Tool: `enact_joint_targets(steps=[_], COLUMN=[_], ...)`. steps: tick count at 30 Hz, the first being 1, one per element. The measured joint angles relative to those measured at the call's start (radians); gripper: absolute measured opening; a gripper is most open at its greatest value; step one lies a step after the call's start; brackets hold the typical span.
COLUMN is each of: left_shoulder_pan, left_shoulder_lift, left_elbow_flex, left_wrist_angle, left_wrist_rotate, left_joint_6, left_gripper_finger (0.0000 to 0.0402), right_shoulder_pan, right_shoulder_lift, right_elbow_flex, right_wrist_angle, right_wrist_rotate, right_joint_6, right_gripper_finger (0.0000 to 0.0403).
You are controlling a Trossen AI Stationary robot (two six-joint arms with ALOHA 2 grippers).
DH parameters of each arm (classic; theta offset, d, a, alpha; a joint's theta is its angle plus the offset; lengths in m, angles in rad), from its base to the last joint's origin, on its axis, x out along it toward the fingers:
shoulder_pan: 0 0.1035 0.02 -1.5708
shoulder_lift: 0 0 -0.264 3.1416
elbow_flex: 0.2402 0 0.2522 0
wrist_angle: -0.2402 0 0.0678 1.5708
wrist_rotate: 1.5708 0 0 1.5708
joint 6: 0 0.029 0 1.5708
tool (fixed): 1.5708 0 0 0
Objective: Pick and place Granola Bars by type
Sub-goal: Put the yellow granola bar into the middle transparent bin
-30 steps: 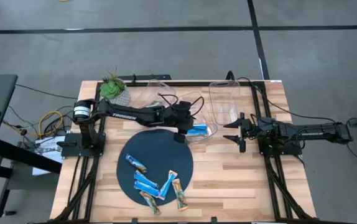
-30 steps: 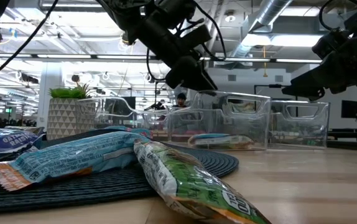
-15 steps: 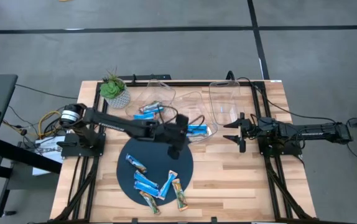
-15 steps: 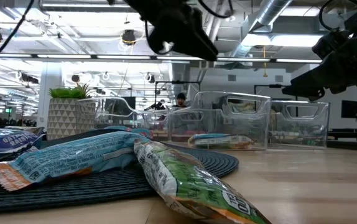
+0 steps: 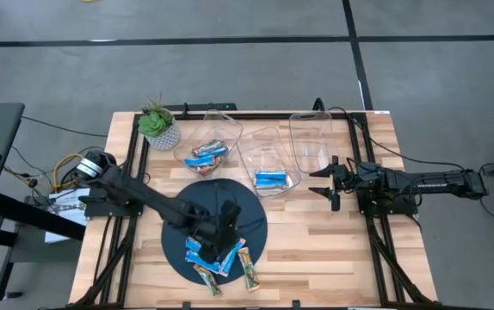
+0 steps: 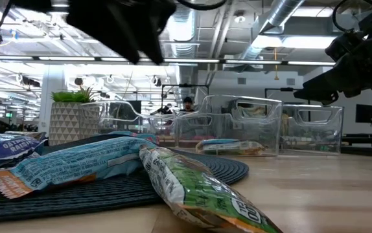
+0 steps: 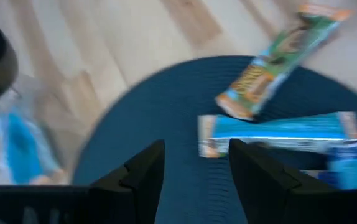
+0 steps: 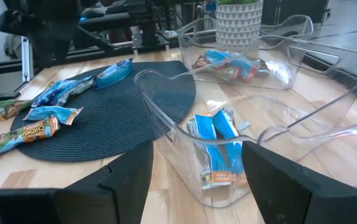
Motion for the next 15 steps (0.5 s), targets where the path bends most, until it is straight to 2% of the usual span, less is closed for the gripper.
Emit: enact_joint_targets(steps=[4, 11, 15], left_shoulder_pan=[-0.044, -0.071, -0.106], left_shoulder_lift=[0.000, 0.000, 0.001], left_elbow_flex=[0.000, 0.000, 0.000], left_wrist_angle=[-0.010, -0.010, -0.010], left_wrist_rotate=[0.011, 0.036, 0.004], left_joint_6=[-0.205, -0.771, -0.998], left_gripper_finger=[0.0173, 0.0173, 0.0173], right_shoulder_pan=[0.000, 0.000, 0.000], right_shoulder_lift=[0.000, 0.000, 0.000], right_elbow_flex=[0.000, 0.000, 0.000], right_wrist_angle=[0.000, 0.000, 0.000], right_wrist_rotate=[0.000, 0.000, 0.000], right_joint_6=[0.000, 0.000, 0.000], right_gripper_finger=[0.0240, 0.0240, 0.0240])
